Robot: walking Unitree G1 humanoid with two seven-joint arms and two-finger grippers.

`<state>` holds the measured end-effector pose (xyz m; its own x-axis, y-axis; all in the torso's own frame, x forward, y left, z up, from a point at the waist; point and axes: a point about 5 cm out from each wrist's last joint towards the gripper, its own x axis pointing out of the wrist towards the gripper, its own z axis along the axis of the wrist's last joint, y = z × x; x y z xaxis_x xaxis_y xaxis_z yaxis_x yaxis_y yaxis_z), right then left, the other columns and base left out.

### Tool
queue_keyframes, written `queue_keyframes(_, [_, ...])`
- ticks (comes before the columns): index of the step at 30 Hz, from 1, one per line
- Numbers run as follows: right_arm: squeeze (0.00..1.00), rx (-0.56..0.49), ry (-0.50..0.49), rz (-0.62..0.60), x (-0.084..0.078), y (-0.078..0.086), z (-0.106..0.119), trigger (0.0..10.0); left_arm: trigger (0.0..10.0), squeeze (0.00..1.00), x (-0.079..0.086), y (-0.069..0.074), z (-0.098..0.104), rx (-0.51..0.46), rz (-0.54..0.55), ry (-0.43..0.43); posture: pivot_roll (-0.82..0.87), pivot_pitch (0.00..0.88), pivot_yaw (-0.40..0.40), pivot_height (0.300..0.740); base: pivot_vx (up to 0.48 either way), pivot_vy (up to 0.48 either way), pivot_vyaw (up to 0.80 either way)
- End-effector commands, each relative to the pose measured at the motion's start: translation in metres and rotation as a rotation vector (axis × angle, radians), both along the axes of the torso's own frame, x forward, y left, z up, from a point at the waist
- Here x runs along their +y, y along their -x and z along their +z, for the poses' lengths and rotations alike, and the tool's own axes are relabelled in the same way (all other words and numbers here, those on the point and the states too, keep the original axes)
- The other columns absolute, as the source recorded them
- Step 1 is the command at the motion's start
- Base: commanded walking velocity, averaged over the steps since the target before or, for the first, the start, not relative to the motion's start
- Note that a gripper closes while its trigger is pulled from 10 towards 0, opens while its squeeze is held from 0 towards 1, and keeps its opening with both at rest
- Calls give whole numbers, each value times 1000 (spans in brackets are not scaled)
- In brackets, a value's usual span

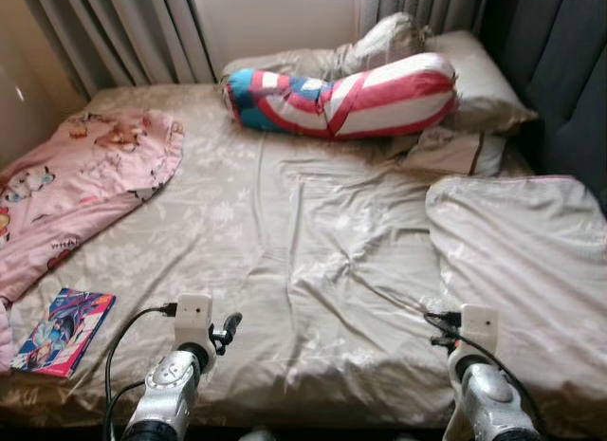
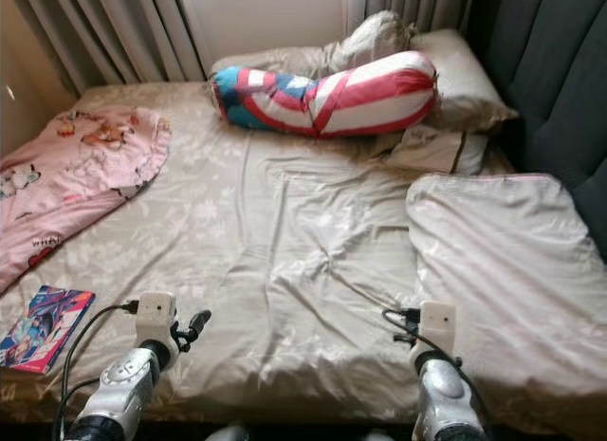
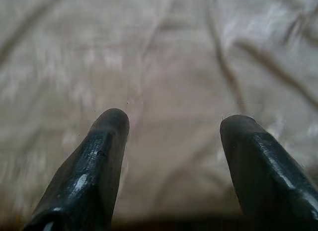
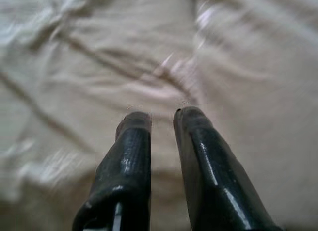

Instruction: Clean up the room

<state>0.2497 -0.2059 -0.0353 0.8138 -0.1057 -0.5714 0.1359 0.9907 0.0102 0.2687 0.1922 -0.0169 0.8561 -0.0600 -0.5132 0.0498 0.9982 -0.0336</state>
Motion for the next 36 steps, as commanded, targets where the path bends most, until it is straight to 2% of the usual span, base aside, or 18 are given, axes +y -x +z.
queue_keyframes(1, [0,47,9,23,5,8,-8,10000,10000,0,2,12,-14,91,10,-33,-84,0,60,740,0,0,0])
queue_keyframes(5, [0,109,-48,17,17,24,-22,10000,10000,0,1,36,-35,233,-31,-92,-102,0,64,740,0,0,0])
queue_keyframes(8, [0,167,-56,31,22,37,-31,10000,10000,0,4,46,-43,287,-21,-112,-107,0,58,740,0,0,0])
queue_keyframes(12, [0,227,-71,-54,11,56,-40,10000,10000,0,4,54,-48,307,46,-81,-100,0,47,740,0,0,0])
queue_keyframes(17, [0,305,4,23,5,81,-51,10000,10000,0,-10,71,-60,371,30,-93,-123,0,38,740,0,0,0])
queue_keyframes(22, [0,336,-3,-26,-1,93,-56,10000,10000,0,-11,74,-62,383,11,-93,-120,0,31,740,0,0,0])
queue_keyframes(25, [0,350,10,-28,-3,98,-57,10000,10000,0,-8,74,-62,387,53,-75,-125,0,30,740,0,0,0])
queue_keyframes(36, [0,362,14,-26,-4,98,-58,10000,10000,0,-8,71,-60,370,51,-113,-115,0,14,740,0,0,0])
